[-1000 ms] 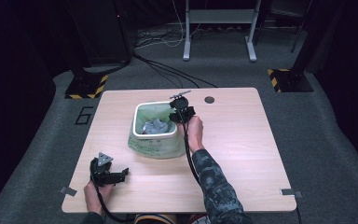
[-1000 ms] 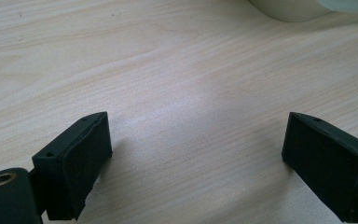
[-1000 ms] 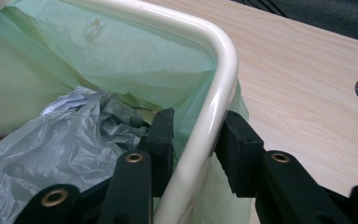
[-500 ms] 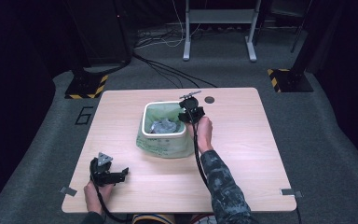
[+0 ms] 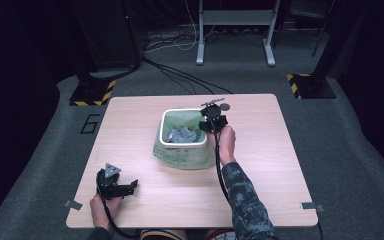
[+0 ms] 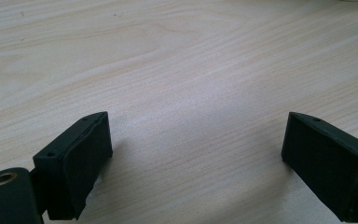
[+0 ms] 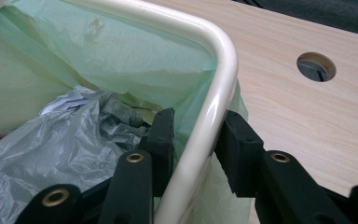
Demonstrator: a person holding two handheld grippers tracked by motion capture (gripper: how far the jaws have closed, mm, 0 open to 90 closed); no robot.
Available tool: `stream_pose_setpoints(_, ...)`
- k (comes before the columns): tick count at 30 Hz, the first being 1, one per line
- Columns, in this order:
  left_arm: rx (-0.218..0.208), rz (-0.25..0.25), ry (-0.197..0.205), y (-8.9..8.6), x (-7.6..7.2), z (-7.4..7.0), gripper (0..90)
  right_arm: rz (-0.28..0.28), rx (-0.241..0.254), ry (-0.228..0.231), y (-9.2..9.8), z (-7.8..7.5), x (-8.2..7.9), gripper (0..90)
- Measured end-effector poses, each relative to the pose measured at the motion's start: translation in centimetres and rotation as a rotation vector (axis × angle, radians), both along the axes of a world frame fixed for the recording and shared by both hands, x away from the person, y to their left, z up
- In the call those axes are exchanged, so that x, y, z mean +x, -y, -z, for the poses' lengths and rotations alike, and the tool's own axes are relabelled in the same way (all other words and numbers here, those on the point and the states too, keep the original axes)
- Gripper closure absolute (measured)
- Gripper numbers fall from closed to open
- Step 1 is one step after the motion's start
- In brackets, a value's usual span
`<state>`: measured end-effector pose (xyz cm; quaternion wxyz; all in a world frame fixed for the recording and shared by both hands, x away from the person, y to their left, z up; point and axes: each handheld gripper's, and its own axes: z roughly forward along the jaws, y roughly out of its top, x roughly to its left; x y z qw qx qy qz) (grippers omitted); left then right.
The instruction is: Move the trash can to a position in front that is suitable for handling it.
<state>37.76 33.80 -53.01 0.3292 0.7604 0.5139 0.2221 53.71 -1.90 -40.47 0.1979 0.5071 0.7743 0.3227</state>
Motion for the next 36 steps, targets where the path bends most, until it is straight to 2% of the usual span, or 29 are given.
stream_pose_setpoints(6,0.0,0.0,0.001,0.0,0.0,0.0,8.3,0.012,0.015,-0.008,1.1,0.0,-0.2,66.8)
stream_pose_setpoints(11,-0.001,0.0,0.0,0.0,0.0,0.0,8.3,0.017,0.001,-0.008,1.9,0.0,-0.3,67.1)
stream_pose_setpoints(23,0.0,0.0,0.001,0.0,0.0,0.0,8.3,0.027,0.014,-0.008,2.9,0.0,-0.3,67.0)
stream_pose_setpoints(36,0.0,-0.001,0.001,0.0,0.0,0.0,8.4,0.036,0.005,-0.007,4.3,-0.1,0.1,67.3)
